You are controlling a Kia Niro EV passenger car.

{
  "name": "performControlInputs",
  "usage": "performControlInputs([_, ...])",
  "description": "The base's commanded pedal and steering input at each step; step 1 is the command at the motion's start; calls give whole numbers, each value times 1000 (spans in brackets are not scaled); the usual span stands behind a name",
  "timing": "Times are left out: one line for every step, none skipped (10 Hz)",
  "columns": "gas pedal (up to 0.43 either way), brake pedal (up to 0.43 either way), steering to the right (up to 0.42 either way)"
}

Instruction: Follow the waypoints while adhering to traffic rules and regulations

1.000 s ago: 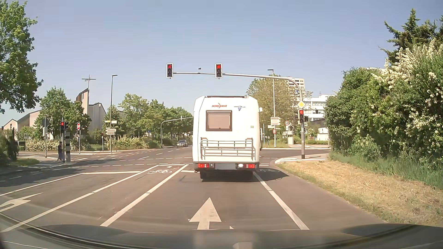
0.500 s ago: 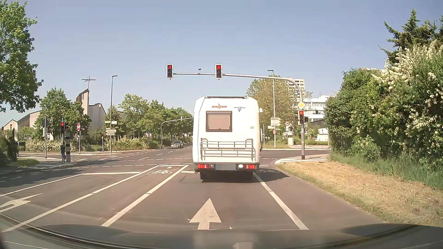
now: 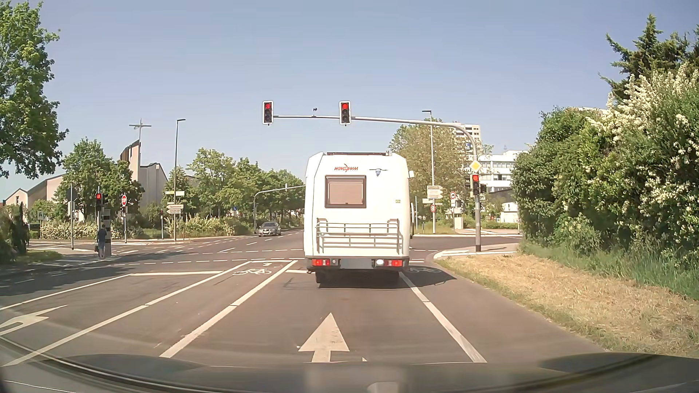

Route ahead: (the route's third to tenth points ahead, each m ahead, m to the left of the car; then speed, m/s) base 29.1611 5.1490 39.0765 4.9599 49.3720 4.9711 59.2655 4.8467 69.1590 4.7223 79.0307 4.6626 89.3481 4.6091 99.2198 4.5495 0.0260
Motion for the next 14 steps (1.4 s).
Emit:
performControlInputs([0, 299, 5])
performControlInputs([0, 293, 5])
performControlInputs([0, 293, 5])
performControlInputs([0, 299, 5])
performControlInputs([0, 299, 5])
performControlInputs([0, 293, 5])
performControlInputs([0, 293, 5])
performControlInputs([0, 299, 5])
performControlInputs([0, 293, 5])
performControlInputs([0, 293, 5])
performControlInputs([0, 299, 5])
performControlInputs([0, 299, 5])
performControlInputs([0, 293, 5])
performControlInputs([0, 299, 5])
